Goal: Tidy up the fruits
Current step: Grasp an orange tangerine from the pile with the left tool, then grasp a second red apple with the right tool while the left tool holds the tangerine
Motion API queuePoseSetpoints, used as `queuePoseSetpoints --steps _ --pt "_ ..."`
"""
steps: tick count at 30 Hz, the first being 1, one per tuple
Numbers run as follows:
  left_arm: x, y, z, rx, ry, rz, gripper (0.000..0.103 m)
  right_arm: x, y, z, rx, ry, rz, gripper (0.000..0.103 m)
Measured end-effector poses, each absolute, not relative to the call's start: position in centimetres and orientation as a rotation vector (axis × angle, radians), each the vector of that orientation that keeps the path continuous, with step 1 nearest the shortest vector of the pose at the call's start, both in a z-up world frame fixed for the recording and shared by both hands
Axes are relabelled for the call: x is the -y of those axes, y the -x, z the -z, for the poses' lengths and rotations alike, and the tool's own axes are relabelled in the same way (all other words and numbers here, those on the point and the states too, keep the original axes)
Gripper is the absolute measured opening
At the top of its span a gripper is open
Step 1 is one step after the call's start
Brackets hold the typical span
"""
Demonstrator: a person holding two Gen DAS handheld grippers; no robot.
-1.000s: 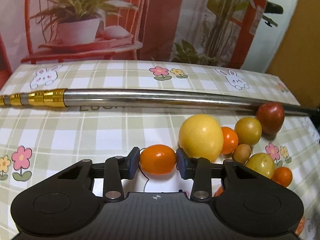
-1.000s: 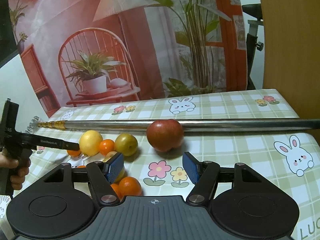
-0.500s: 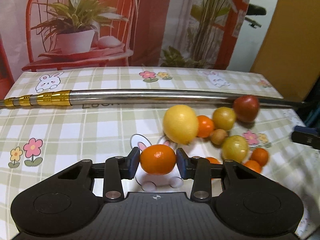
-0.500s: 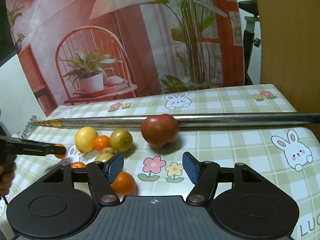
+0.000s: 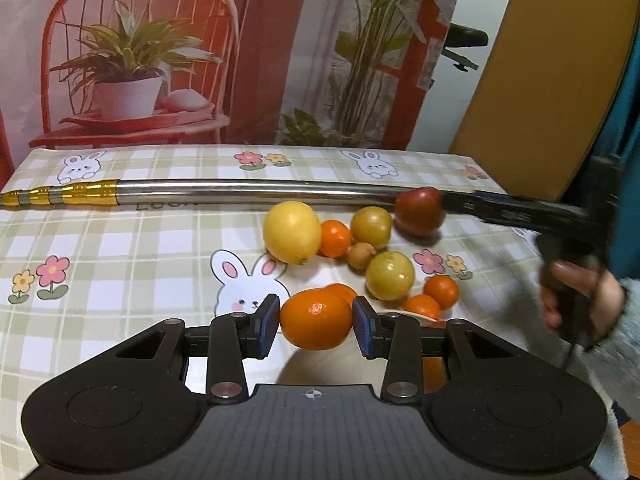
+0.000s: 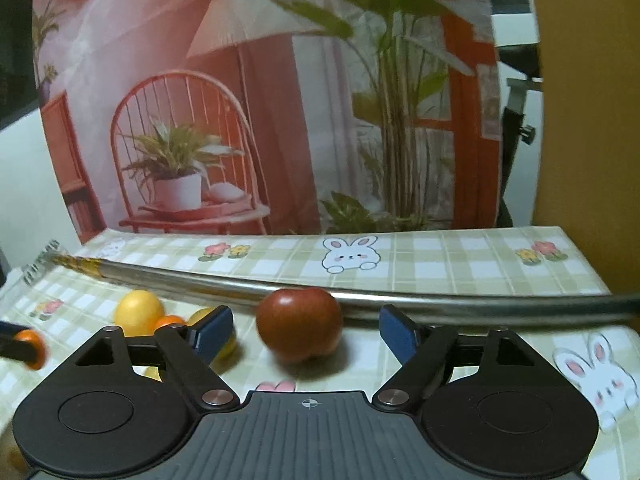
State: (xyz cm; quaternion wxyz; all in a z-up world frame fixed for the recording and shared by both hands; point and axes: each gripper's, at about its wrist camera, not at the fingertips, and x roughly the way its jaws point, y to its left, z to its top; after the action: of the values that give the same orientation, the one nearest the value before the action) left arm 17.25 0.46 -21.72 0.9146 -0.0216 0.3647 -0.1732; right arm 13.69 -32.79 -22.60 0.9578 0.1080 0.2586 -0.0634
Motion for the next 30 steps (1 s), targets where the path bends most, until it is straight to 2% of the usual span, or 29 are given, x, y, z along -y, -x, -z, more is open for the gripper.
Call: queuePoseSetpoints --steps 12,14,15,16,30 --pt "-0.5 -16.5 22.4 -0.769 0.059 0.373 0.042 33.8 -20.8 26.1 -0.665 -0.299 0.123 0.078" --pt "-0.5 -16.5 22.5 -0.769 0.060 0.375 0.042 33.7 -21.2 26.4 -0.680 -0.297 0.123 0.073" --pt "-0.5 -16.5 22.5 -0.770 0.060 0.377 0.042 33.7 -21.2 26.4 -0.683 -0.299 0.116 0.067" --pt "-0.5 -16.5 22.5 -0.770 0.061 0.377 0.042 33.6 -21.1 26.4 -0.682 -0.307 0.107 0.066" --pt "0.1 -16.6 22.7 -0.776 0.049 0.390 0.042 33.1 -16.3 26.1 -0.677 -0.318 0.077 0.066"
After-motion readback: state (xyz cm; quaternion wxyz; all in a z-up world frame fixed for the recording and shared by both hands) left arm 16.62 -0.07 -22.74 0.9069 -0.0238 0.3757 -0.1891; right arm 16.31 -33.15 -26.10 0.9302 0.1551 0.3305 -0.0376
